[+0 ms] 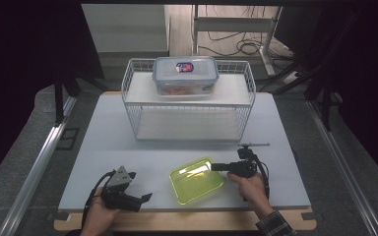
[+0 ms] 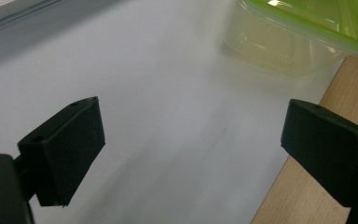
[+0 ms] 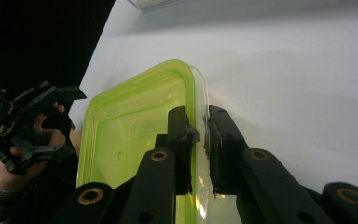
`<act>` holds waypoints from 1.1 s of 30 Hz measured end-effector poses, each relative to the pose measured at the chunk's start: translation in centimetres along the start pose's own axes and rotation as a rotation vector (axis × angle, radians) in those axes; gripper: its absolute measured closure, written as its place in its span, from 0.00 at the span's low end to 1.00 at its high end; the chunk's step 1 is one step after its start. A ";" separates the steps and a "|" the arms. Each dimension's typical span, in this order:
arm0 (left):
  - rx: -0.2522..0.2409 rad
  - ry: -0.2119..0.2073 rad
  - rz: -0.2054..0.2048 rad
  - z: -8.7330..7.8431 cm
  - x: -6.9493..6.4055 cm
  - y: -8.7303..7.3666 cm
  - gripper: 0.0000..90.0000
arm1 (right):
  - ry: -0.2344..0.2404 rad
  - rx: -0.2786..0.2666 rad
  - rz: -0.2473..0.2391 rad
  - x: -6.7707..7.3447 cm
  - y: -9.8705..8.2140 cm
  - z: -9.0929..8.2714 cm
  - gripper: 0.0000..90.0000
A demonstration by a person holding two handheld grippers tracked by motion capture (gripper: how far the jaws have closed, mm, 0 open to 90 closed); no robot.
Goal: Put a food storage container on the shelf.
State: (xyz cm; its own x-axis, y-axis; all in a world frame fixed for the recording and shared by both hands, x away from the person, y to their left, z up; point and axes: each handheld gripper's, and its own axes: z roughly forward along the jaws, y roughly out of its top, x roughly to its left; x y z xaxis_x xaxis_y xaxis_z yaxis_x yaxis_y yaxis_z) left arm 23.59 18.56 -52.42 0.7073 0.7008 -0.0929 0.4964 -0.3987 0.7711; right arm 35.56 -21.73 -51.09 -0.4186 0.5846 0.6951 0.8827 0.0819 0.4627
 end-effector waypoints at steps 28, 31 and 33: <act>0.000 0.005 -0.005 0.0 0.1 0.0 0.07 | 0.051 -0.108 -0.014 0.9 1.5 -2.6 0.89; 0.000 0.005 -0.005 0.0 0.1 0.0 0.07 | 0.058 -0.113 -0.010 1.1 1.7 -2.8 0.89; 0.000 0.005 -0.005 0.0 0.1 0.0 0.07 | 0.058 -0.122 -0.015 1.5 2.0 -3.1 0.89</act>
State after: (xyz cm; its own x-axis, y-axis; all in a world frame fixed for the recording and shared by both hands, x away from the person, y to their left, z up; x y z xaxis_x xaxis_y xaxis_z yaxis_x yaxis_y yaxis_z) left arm 23.62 18.65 -52.46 0.7023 0.7057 -0.0940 0.5003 -0.3953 0.7703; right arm 36.08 -23.22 -47.42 -0.4466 0.5360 0.7164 0.8451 -0.0104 0.5346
